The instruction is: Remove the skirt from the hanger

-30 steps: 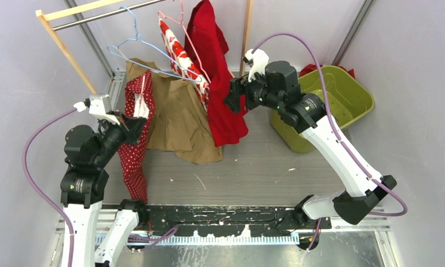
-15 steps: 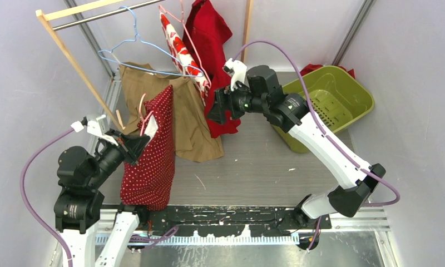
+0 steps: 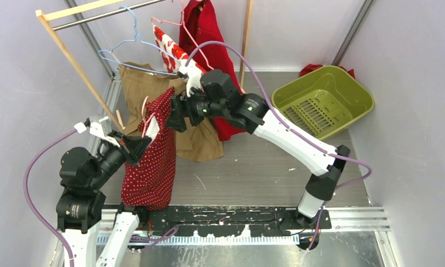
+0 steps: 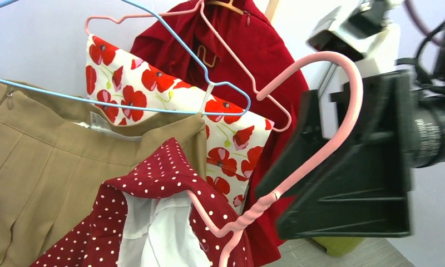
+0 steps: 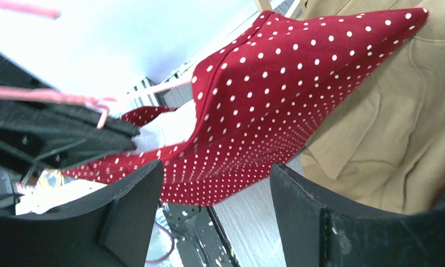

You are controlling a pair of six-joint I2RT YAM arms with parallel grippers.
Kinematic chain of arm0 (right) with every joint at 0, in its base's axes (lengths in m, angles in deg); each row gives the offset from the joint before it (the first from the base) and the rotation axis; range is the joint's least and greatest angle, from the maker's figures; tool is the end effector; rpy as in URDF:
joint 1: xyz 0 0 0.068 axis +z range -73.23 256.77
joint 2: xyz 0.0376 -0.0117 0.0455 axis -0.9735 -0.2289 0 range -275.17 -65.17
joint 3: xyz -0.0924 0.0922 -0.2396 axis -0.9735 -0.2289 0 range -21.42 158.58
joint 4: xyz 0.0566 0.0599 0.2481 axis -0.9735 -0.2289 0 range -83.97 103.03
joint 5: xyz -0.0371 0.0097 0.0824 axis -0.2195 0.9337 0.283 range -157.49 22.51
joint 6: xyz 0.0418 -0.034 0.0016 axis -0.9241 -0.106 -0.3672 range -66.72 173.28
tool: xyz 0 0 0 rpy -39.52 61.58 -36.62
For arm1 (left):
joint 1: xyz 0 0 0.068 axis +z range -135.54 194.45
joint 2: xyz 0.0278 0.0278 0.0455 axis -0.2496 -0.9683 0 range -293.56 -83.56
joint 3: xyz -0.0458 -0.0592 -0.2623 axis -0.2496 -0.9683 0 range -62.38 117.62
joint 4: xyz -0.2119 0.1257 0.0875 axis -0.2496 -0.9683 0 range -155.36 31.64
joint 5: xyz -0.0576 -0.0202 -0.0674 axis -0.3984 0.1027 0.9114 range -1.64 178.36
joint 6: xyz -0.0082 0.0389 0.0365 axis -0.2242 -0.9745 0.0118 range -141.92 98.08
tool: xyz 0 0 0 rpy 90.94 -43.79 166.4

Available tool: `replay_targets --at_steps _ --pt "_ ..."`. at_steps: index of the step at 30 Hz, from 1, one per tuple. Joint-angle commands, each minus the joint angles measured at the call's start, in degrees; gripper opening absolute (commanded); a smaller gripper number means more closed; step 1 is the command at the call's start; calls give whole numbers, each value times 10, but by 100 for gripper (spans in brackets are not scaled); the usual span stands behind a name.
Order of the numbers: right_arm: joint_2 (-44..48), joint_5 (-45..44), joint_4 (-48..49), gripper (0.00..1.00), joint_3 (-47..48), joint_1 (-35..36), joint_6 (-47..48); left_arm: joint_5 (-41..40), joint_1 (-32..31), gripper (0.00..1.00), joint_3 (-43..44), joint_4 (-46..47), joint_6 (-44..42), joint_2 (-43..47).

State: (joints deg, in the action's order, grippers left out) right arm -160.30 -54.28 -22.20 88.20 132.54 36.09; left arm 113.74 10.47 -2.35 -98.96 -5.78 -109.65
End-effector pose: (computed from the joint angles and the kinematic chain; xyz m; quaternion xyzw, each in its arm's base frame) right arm 0.1999 0.3083 0.4575 -0.3317 0.7499 0.4118 0.3976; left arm 0.0569 -0.0193 0.4038 0.0681 0.7401 -0.2750 0.6099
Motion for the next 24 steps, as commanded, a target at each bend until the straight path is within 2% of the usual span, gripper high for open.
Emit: replay_targets --at_steps 1,15,24 --pt "-35 -13 71 74 39 -1 -69 16 0 0 22 46 -1 12" --pt "-83 1 41 70 101 11 -58 2 0 0 22 48 0 11" --pt "-92 2 27 71 99 17 -41 -5 0 0 15 73 -4 -5"
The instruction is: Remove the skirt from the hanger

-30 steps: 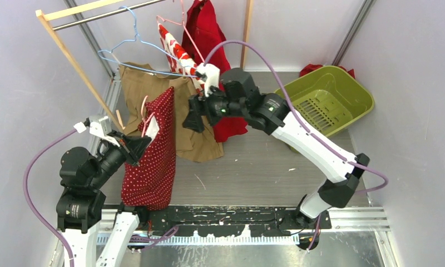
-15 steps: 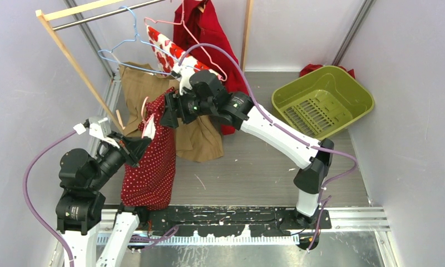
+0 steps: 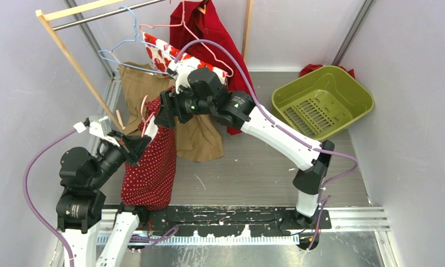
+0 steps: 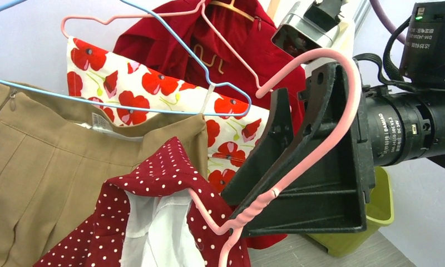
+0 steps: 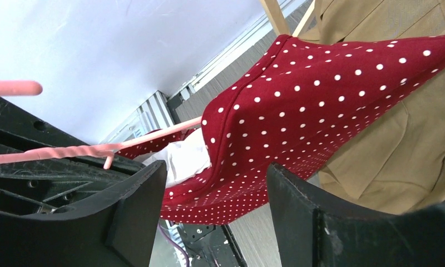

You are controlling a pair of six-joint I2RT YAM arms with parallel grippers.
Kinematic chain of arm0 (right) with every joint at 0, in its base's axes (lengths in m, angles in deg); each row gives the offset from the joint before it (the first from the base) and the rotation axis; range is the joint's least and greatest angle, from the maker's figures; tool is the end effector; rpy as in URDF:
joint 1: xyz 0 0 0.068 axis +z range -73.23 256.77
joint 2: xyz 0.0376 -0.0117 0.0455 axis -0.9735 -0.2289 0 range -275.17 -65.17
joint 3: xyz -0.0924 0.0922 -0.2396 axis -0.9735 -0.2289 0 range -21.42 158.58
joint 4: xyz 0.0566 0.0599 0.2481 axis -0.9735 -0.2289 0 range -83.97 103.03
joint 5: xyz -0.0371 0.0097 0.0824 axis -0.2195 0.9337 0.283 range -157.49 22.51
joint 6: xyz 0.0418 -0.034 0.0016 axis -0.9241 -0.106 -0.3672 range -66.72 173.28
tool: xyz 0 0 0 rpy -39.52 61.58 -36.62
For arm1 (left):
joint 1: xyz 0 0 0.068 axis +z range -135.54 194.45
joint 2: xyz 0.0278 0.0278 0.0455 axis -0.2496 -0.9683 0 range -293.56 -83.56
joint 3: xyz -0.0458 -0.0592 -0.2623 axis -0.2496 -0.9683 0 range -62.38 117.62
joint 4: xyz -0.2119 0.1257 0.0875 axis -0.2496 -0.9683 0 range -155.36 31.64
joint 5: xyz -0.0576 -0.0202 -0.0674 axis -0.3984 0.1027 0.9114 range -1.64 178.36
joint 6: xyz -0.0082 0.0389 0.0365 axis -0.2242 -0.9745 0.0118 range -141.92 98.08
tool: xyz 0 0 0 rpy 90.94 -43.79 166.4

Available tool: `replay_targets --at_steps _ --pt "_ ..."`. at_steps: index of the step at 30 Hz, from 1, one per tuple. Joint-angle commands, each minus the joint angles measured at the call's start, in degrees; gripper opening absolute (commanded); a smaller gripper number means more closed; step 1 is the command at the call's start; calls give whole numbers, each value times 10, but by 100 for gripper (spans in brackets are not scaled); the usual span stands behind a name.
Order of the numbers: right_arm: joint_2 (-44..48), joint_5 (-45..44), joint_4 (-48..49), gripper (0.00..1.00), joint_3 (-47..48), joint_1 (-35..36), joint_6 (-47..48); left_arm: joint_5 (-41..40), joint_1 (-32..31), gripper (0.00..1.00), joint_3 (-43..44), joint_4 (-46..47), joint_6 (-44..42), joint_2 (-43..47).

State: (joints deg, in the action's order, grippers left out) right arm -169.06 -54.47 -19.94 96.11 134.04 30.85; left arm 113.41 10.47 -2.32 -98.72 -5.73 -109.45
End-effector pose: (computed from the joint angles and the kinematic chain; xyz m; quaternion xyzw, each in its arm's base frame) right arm 0.2148 0.3491 0.4500 -0.3052 0.7537 0.4393 0.3819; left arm 0.0559 -0.0191 0.4045 0.0668 0.7378 -0.2732 0.6136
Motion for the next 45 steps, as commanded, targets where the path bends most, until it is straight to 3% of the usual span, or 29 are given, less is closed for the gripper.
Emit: replay_targets --at_steps 1,6,14,18,33,35,37,39,40,43,45 --pt "-10 4 4 70 23 2 11 -2 0 0 14 69 -4 -8" --pt "-33 -5 -2 59 38 2 11 1 0 0 10 71 -2 -9" --pt "-43 -61 -36 31 53 -4 40 -2 0 0 10 56 -1 -3" --pt "-40 -86 -70 22 80 -27 60 -9 0 0 8 22 -21 7" --pt "-45 -84 -71 18 139 -159 52 21 0 0 13 -111 -60 35" --pt "-44 -53 -68 21 135 -160 55 15 0 0 8 -111 -62 41" --pt "-37 -54 -76 33 125 -145 70 5 0 0 2 -83 -54 38" --pt "-22 -78 -88 28 107 -114 104 -1 0 0 6 -53 -49 22" --pt "-14 -86 -93 30 96 -97 123 -4 0 0 13 -42 -50 12" --pt "9 -95 -96 63 54 -55 128 -13 0 0 31 -14 -60 -9" --pt "16 -106 -96 68 39 -34 136 -14 0 0 42 -9 -69 -20"
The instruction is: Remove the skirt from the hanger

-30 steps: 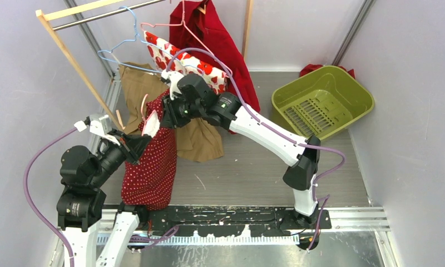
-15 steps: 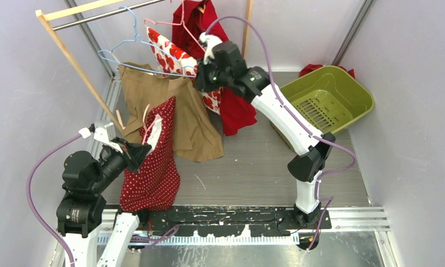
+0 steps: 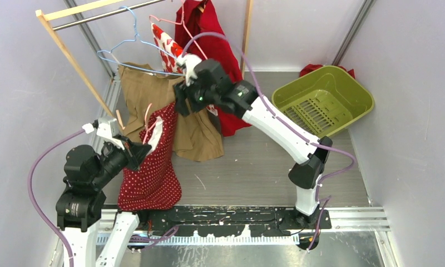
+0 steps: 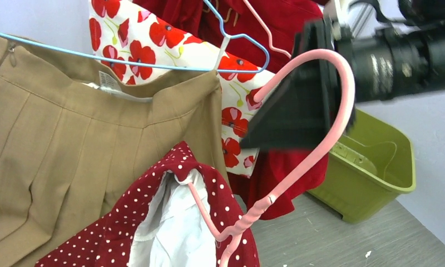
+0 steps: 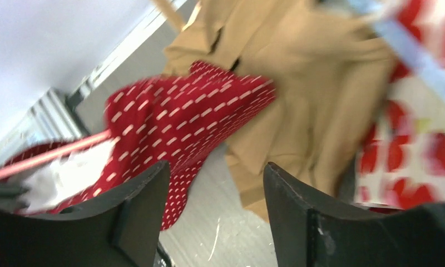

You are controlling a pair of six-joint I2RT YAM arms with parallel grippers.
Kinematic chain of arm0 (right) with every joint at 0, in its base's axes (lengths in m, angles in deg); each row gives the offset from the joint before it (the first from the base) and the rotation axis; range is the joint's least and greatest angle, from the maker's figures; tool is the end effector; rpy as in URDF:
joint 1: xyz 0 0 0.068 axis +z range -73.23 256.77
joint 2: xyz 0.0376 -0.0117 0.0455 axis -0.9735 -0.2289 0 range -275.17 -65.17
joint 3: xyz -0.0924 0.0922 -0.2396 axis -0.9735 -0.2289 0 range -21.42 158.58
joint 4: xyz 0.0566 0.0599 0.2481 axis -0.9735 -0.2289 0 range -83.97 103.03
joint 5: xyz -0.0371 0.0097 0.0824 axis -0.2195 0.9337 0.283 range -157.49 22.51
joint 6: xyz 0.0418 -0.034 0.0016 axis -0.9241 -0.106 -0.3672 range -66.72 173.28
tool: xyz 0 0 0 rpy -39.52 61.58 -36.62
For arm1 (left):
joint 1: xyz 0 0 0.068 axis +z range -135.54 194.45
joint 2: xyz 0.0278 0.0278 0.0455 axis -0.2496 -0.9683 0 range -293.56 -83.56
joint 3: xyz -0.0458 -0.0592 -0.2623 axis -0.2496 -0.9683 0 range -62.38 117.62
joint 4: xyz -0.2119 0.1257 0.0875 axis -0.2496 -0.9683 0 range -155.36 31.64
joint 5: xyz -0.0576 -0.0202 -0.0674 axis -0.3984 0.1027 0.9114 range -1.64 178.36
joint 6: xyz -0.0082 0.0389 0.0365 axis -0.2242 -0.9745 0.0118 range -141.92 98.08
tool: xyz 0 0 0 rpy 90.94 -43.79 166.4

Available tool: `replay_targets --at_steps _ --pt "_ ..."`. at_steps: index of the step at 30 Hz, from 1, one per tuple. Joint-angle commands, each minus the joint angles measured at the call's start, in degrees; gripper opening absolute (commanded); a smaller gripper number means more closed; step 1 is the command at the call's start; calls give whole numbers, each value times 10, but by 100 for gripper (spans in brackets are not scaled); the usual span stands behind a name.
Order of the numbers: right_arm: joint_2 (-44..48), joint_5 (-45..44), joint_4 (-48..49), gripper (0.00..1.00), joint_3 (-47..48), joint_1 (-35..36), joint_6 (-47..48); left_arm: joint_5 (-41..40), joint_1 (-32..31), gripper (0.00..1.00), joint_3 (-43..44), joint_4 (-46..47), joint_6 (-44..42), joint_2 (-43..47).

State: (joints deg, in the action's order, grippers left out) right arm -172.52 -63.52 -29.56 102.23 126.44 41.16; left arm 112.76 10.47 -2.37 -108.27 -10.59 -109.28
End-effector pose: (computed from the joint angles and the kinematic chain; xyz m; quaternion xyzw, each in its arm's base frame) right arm 0.2668 0.3181 0.4434 -0.2905 0.7978 0.2961 0.4375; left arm 0.0521 -0.0184 0.3870 0.0777 0.7853 -0.2456 0.5630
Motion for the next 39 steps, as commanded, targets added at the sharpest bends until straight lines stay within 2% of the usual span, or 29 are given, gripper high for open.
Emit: replay_targets --at_steps 1,6,14,19,24,39 --pt "52 -18 0 70 -24 48 35 -6 0 0 44 88 -25 -26" --pt "49 -17 -3 78 -8 73 25 0 0 0 35 115 -13 -34" --pt "40 -6 4 80 9 83 13 2 0 0 18 129 -2 -34" --pt "34 3 0 79 48 90 13 -1 0 0 14 123 -8 -32" --pt "33 9 8 79 45 95 4 2 0 0 9 130 -9 -34" --pt "-46 10 57 74 48 95 -60 22 0 0 40 115 16 -26"
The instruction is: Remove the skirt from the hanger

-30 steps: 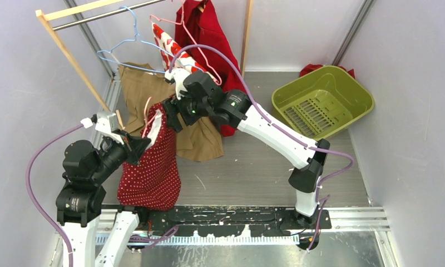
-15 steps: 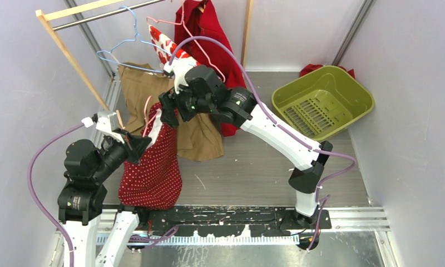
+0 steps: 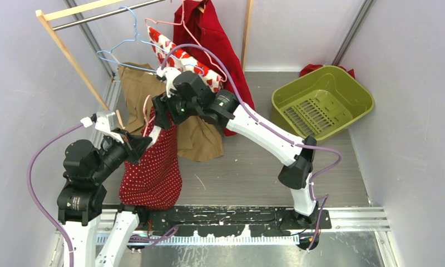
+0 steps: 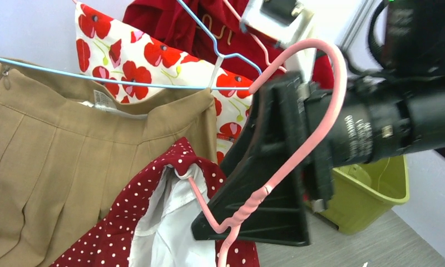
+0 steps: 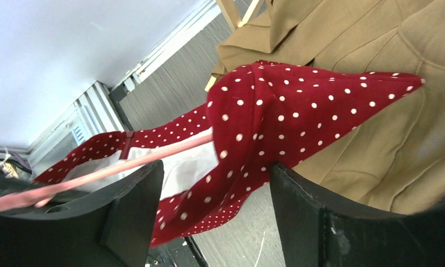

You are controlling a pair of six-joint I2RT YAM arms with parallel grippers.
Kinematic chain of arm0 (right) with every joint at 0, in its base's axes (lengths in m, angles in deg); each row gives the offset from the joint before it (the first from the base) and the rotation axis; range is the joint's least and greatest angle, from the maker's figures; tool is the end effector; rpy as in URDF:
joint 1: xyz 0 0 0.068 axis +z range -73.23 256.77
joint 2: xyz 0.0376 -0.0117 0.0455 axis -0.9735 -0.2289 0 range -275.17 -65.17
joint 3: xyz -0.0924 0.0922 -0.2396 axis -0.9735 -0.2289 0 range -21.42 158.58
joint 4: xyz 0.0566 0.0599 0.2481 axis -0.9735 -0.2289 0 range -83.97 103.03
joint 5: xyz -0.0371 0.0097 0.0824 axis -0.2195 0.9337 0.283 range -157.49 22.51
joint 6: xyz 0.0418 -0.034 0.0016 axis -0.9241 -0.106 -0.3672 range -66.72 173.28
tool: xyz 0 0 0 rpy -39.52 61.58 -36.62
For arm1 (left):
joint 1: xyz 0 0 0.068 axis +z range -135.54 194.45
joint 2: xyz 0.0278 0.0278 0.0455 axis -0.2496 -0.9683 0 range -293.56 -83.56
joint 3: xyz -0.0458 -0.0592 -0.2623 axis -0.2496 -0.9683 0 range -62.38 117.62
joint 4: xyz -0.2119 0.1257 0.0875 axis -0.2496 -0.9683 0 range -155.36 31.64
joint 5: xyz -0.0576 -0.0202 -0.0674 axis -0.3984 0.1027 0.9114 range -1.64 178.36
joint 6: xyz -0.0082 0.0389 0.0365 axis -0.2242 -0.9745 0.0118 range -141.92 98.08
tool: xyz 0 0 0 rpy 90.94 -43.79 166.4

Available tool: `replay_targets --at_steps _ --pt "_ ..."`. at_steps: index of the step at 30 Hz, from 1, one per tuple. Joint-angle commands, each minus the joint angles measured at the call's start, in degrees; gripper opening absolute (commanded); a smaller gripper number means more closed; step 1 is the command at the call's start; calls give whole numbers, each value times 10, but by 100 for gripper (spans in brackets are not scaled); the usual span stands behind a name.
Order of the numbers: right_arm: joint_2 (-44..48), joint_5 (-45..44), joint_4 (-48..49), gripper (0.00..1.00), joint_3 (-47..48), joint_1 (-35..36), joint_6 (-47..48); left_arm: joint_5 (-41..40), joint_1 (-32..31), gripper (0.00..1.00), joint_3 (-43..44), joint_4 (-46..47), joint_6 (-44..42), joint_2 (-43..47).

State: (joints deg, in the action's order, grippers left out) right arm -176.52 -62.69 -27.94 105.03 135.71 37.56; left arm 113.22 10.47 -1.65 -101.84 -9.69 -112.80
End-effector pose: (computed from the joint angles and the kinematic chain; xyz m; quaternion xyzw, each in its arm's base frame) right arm 0.2221 0.3746 0.4335 -0.3325 0.7790 0.3499 0.4002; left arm 0.0700 -0.0199 0.3995 0.0806 0.7667 -0.2523 0.5848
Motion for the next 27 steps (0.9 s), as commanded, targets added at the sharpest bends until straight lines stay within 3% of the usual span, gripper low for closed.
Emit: replay_targets --at_steps 1,2,6,16,27 --pt "-9 -2 42 72 19 2 -27 18 0 0 35 47 7 10" --pt "-12 -6 44 65 20 2 -29 19 0 0 38 44 8 12" --pt "-15 -36 41 3 20 2 -32 19 0 0 41 36 5 17" --pt "-3 -110 -39 1 78 -16 71 9 0 0 22 8 -21 25" --pt "-11 -86 -33 1 86 -174 59 18 0 0 42 -74 -33 37"
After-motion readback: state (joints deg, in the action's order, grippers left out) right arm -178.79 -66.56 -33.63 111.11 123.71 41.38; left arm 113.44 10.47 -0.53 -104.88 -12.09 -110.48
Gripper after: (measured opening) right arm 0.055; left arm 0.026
